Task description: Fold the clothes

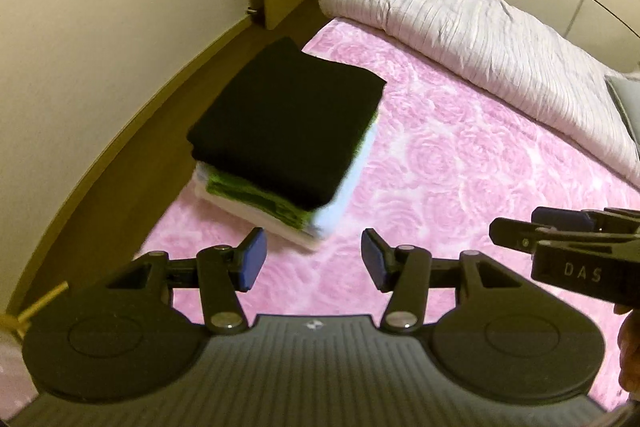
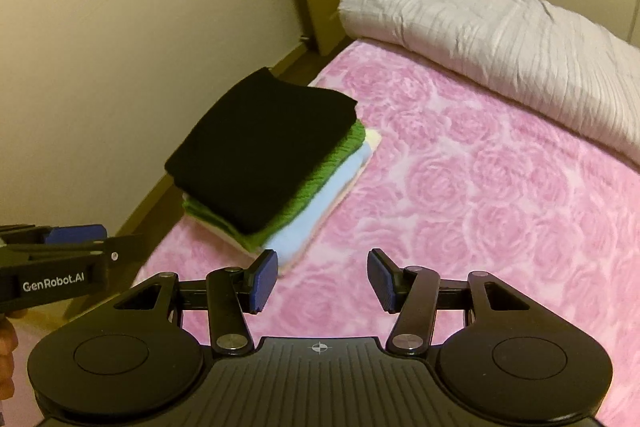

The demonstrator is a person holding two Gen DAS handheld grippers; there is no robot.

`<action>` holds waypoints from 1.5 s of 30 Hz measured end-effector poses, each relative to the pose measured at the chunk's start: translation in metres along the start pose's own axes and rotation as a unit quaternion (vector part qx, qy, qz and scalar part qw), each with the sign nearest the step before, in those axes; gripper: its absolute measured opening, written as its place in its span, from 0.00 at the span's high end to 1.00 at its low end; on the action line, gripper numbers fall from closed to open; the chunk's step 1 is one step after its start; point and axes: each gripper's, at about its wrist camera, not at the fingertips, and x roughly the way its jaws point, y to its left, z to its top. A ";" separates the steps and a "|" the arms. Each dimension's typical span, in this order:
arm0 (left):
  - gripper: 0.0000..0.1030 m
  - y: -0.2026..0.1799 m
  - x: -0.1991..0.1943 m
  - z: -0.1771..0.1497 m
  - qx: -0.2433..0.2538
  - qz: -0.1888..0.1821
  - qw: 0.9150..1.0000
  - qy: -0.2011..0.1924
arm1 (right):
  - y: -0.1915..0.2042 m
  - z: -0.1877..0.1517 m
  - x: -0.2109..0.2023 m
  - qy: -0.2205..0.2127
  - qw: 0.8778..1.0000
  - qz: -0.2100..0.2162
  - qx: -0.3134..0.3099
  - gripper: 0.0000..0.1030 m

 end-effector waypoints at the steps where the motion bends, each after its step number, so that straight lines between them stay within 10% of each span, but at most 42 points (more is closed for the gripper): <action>1: 0.53 -0.009 -0.004 -0.006 -0.006 0.003 1.000 -0.001 | -0.007 -0.003 -0.004 0.002 1.000 0.003 -0.008 0.48; 17: 0.53 -0.084 -0.040 -0.073 -0.105 0.054 0.993 0.007 | -0.070 -0.029 -0.022 0.065 0.979 0.060 -0.184 0.48; 45: 0.53 -0.141 0.014 -0.046 -0.209 0.119 0.970 0.036 | -0.121 0.029 0.039 0.121 0.946 0.106 -0.283 0.48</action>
